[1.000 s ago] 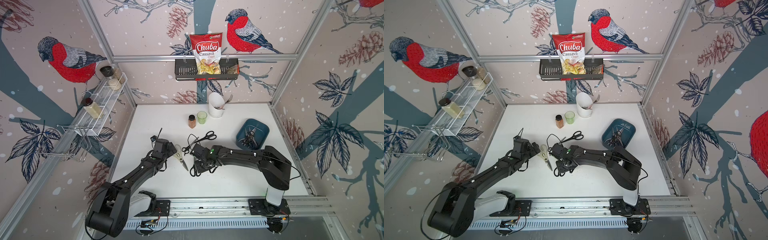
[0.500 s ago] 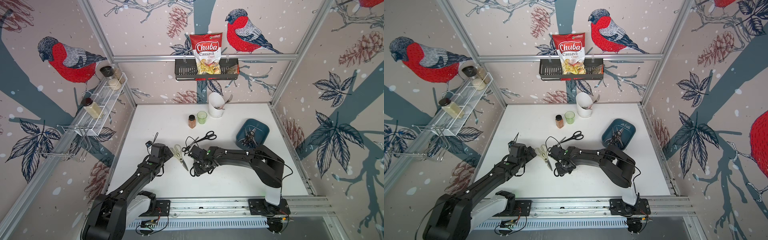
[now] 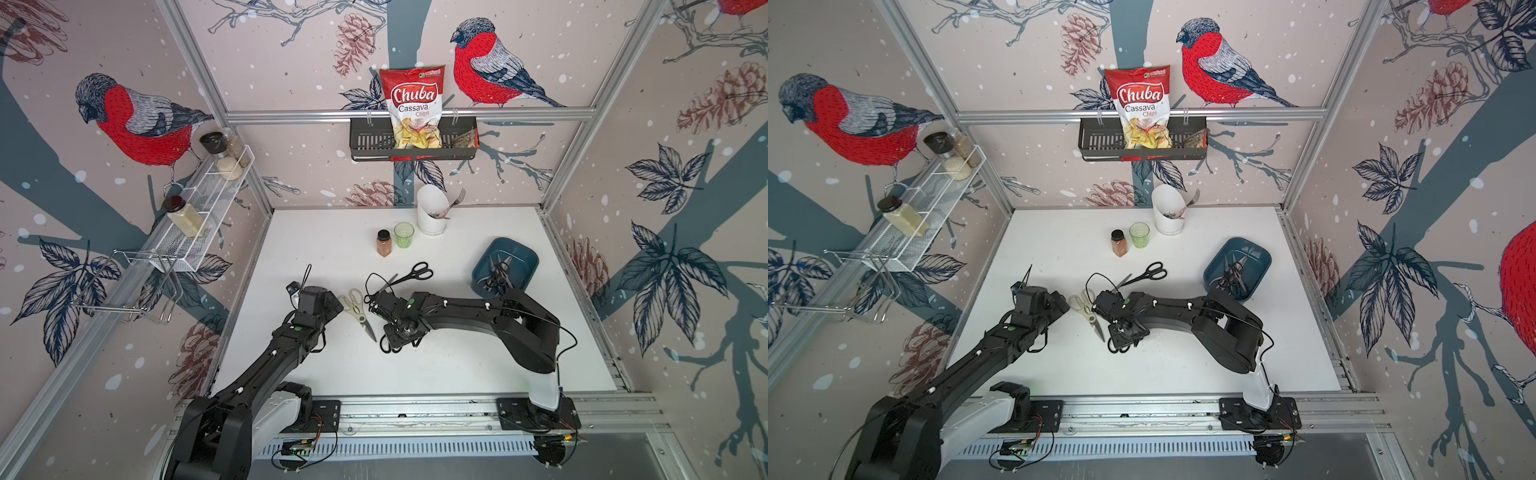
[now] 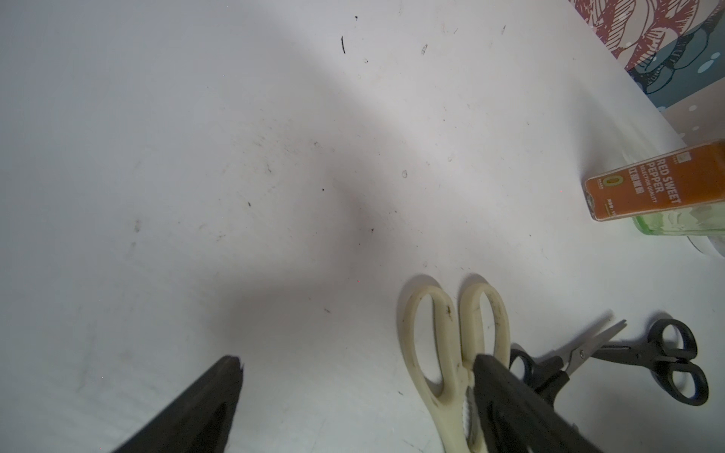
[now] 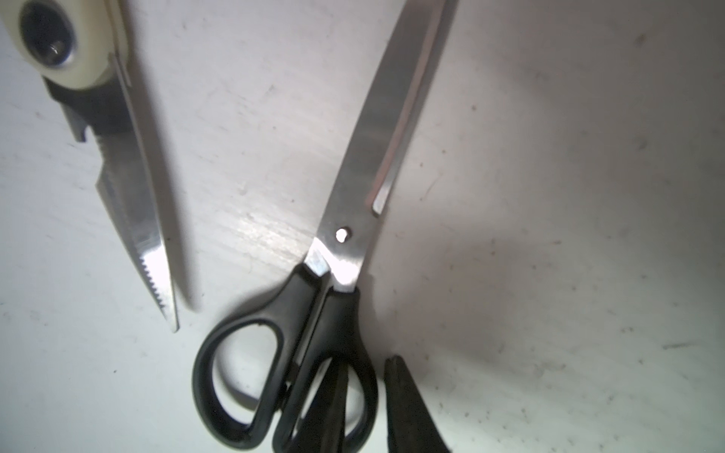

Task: Put the scissors into the storage box
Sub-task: Pick up the scissors from the center of the board, then place the scissors in the storage box.

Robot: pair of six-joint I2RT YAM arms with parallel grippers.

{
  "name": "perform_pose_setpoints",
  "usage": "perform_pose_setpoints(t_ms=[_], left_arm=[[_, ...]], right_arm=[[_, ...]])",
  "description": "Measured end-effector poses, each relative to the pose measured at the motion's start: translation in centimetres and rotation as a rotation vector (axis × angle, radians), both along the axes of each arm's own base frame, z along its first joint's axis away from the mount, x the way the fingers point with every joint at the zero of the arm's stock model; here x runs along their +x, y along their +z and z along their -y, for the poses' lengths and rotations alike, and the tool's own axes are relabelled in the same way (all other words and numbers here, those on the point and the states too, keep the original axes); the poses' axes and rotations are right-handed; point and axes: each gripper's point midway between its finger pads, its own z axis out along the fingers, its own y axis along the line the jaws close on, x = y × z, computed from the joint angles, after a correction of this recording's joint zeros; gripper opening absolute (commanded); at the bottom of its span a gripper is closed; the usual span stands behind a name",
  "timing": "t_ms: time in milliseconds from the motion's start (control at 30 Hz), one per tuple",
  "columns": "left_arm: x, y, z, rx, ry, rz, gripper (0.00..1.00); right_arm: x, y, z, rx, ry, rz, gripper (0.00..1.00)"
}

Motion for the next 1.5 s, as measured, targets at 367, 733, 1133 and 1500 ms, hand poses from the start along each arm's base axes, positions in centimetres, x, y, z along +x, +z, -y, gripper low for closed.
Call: perform_pose_setpoints(t_ms=[367, 733, 1133, 1500], left_arm=[[0.0, 0.2, -0.1, -0.001, 0.005, 0.009, 0.96], [0.1, 0.1, 0.0, -0.006, 0.000, 0.008, 0.96], [2.9, 1.7, 1.9, -0.049, -0.065, 0.025, 0.96], [4.7, 1.6, 7.5, -0.089, -0.287, -0.027, 0.95]], right_arm=[[0.2, -0.4, 0.4, -0.047, 0.002, 0.027, 0.05], [1.8, 0.8, 1.0, -0.027, -0.016, 0.047, 0.00], [13.5, 10.7, 7.7, 0.231, -0.287, 0.188, 0.00], [19.9, 12.0, 24.2, 0.171, -0.600, 0.290, 0.00]])
